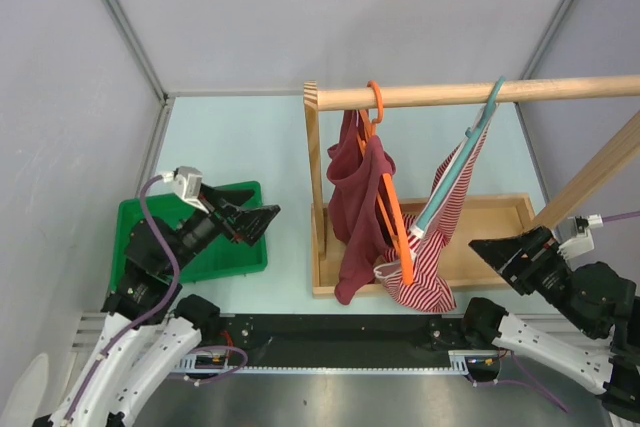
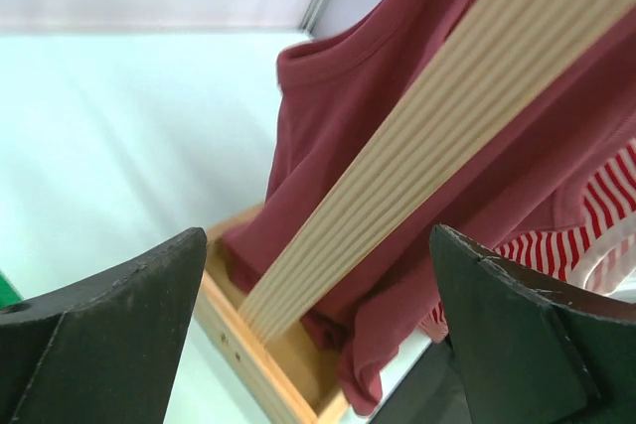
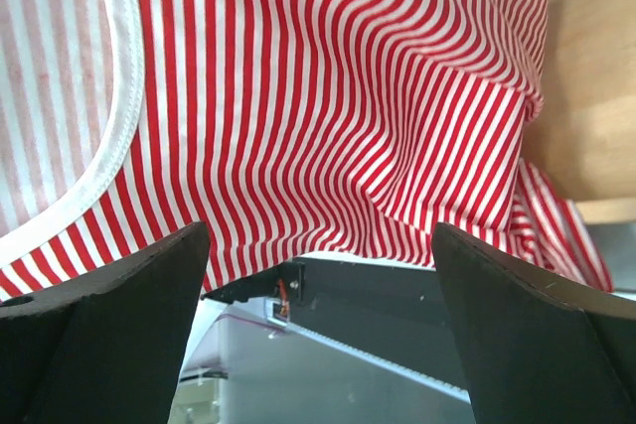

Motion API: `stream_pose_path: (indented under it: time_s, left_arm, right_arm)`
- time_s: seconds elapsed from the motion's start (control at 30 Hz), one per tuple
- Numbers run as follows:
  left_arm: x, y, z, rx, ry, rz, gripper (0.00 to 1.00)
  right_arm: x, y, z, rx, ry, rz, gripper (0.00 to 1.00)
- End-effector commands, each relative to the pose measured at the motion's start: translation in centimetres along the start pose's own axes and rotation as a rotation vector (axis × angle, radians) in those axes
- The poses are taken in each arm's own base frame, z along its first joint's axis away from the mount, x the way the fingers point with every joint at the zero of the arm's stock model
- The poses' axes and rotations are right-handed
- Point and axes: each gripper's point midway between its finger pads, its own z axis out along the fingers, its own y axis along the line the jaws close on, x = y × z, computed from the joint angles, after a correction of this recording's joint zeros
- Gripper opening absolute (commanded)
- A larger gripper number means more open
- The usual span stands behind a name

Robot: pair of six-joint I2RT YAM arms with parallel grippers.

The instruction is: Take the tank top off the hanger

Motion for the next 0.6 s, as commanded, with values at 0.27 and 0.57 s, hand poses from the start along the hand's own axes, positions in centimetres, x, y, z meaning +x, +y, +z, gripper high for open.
stream_pose_path:
  time_s: [0.27,0.57]
  left_arm:
    - [1.5,-2.7,0.7,0.074,0.324,-0.087,0.99]
    - [1.4,-4.9,-0.1,0.207,0.326,-0.06,0.99]
  right_arm:
    - [-5.4,6.1,-1.9,-0.175,-0.169,-0.187,1.0]
    - [-7.9,16.1,-2.3,-0.327,-0.201,-0.37,1.0]
